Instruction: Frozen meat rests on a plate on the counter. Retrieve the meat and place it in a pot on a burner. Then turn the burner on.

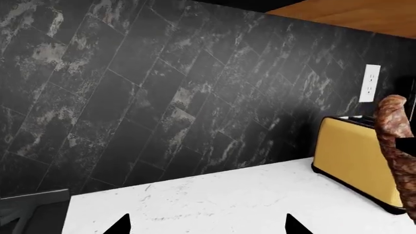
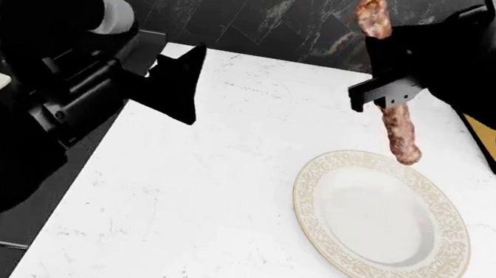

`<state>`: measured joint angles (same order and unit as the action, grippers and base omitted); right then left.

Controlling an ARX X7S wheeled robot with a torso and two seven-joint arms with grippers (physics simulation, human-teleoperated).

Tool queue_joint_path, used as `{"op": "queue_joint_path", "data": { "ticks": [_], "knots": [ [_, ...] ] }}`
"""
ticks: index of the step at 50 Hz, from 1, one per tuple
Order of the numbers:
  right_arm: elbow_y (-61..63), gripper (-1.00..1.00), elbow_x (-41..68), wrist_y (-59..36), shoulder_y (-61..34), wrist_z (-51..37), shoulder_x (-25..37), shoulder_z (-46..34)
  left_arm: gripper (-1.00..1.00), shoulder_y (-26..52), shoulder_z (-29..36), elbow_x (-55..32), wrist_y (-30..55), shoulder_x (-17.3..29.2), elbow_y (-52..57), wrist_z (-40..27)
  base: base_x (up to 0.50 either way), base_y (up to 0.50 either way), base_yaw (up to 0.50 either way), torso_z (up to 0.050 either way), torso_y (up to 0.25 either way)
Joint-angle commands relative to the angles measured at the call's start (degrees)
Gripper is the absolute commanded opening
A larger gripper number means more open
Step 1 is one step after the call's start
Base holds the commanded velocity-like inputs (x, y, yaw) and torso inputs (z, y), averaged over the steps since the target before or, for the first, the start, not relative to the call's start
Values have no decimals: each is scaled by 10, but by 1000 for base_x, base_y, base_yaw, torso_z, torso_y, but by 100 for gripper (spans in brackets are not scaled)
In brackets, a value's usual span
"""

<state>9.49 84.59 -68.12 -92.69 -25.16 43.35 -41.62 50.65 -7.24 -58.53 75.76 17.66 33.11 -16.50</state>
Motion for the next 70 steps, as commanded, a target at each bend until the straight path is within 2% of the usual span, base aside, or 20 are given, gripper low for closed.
{"op": "queue_joint_path", "data": {
  "ticks": [1,18,70],
  "knots": [
    [63,-100,55,17,20,-112,19,49,100,42,-20,-40,30,-3,-3,-25,0,0,0,0,0],
    [60,-100,67,6,-21,-133,18,55,100,72,-15,-70,47,-3,-15,-51,0,0,0,0,0],
    [84,-100,52,30,-41,-132,14,63,100,79,-1,-110,17,18,-18,-84,0,498,0,0,0]
  ]
}}
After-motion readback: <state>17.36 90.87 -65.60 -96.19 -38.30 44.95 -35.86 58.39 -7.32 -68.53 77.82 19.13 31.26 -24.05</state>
